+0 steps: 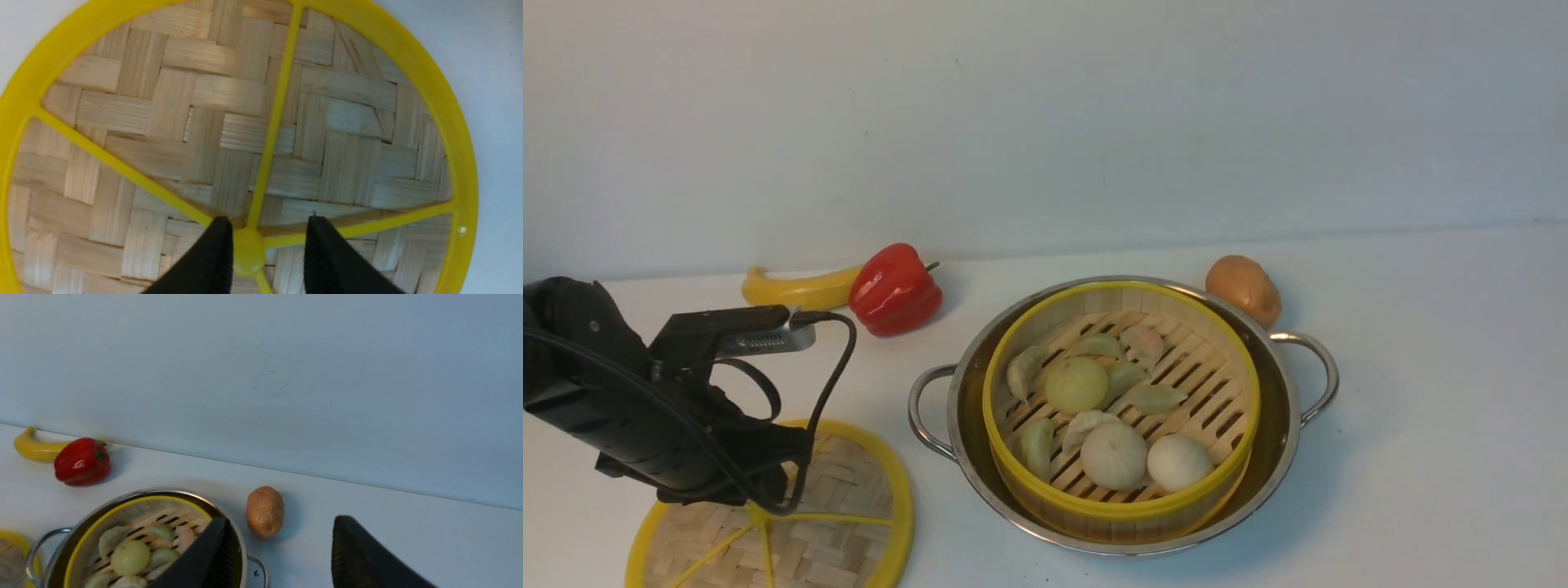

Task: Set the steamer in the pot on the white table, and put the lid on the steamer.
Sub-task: 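Grasp the bamboo steamer lid lying on the table by its centre knob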

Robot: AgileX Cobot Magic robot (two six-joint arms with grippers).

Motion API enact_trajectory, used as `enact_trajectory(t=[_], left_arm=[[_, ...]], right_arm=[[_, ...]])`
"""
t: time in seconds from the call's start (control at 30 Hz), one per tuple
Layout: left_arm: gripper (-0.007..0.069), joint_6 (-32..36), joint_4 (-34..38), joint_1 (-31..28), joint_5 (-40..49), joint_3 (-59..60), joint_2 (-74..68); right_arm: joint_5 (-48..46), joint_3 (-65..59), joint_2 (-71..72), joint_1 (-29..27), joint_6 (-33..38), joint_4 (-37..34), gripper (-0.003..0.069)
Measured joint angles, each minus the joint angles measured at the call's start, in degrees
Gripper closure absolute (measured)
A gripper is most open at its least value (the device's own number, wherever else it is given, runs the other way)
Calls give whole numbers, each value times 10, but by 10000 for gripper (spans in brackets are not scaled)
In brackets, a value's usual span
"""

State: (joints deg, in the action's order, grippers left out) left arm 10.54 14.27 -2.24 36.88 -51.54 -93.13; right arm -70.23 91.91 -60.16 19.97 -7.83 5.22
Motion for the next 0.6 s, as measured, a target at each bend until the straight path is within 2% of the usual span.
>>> enact_trajectory(t=[0.2,0.47,0.6], left_arm=[[383,1,0,0,-3,0,-20],[388,2,0,0,-10,0,-31],[464,2,0,0,-8,0,-31]], right_arm=[[-3,-104,137,0,-25,-38,315],[-7,-155,223,0,-50,-84,315],[-6,-158,225,0,-53,-98,315]])
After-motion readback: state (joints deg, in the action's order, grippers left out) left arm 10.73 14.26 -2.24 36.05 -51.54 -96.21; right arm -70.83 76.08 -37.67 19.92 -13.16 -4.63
